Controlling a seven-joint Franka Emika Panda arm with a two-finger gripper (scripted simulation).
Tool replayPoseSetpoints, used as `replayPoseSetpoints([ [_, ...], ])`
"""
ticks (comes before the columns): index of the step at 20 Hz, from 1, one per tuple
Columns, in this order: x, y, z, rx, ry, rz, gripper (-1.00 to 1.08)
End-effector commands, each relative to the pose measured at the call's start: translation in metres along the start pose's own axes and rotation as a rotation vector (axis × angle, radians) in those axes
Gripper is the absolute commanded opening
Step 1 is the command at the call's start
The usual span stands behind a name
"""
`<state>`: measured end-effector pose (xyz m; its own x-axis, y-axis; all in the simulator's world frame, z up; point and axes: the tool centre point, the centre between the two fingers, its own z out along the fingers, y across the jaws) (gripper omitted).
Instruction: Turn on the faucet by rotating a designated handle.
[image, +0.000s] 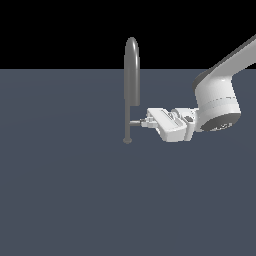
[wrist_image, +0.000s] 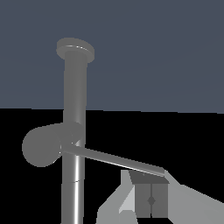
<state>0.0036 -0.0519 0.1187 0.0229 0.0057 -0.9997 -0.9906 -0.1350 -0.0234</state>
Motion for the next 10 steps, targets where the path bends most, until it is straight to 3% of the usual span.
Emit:
replayPoseSetpoints([
  [1, 0.016, 0.003, 0.0, 0.001, 0.0, 0.01, -1.0],
  [6, 0.046, 0.006, -0.001, 0.002, 0.002, 0.022, -1.0],
  [7, 0.046, 0.006, -0.001, 0.002, 0.002, 0.022, -1.0],
  [8, 0.023, 0.0, 0.0, -0.003, -0.005, -0.006, -1.0],
  [10, 0.031, -0.001, 0.0, -0.002, -0.004, -0.002, -1.0],
])
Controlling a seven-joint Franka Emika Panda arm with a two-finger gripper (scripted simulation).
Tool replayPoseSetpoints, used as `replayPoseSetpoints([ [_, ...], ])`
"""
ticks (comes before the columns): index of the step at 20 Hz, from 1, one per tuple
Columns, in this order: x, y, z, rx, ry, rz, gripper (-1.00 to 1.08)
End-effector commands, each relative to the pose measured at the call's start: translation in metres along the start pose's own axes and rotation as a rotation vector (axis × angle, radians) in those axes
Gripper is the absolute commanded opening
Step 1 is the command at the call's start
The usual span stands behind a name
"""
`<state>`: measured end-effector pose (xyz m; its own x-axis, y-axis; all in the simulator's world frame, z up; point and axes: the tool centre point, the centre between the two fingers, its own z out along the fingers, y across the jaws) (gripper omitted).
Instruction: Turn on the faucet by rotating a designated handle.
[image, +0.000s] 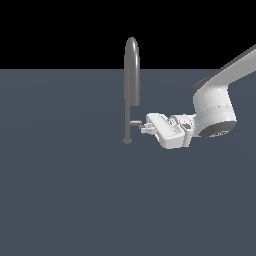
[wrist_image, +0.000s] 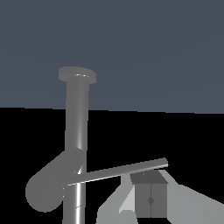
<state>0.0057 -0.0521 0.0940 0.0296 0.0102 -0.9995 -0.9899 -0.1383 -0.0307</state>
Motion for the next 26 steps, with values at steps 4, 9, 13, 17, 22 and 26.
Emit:
replayPoseSetpoints([
  [4, 0.022, -0.003, 0.0, 0.003, 0.002, 0.014, -1.0],
  [9, 0.041, -0.007, 0.0, 0.005, 0.005, 0.024, -1.0],
  [13, 0.022, -0.014, 0.0, -0.003, -0.005, -0.007, -1.0],
  [17, 0.033, -0.02, 0.0, -0.001, -0.002, 0.002, -1.0],
  [22, 0.045, -0.027, 0.0, 0.001, 0.001, 0.012, -1.0],
  [26, 0.055, -0.032, 0.0, 0.003, 0.003, 0.019, -1.0],
])
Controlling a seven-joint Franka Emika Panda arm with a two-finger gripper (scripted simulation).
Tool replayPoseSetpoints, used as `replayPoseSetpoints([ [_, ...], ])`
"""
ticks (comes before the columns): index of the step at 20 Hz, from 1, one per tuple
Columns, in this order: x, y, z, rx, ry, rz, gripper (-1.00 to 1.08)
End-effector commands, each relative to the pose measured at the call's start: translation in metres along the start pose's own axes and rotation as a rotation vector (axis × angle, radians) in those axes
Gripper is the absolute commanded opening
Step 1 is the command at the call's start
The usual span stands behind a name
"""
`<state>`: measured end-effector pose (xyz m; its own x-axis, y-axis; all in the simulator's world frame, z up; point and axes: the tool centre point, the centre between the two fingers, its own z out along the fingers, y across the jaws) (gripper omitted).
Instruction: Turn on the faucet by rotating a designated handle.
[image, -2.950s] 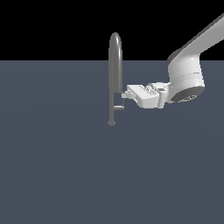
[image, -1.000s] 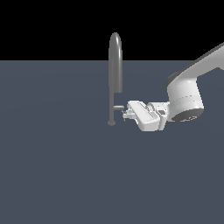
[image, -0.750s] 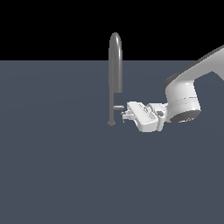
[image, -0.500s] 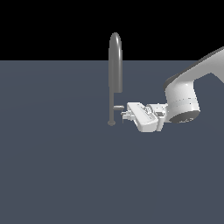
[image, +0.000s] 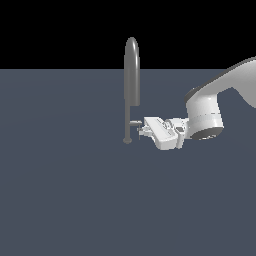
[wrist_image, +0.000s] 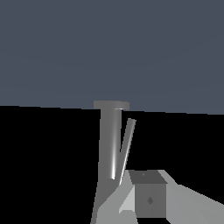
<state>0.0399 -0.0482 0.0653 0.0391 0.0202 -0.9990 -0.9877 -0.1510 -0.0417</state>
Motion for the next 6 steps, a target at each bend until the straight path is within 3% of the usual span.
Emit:
replayPoseSetpoints([
  [1, 0.0273, 0.0011, 0.0004, 0.017, 0.012, 0.032, -1.0],
  [6, 0.0361, -0.0033, 0.0001, 0.018, 0.014, 0.039, -1.0],
])
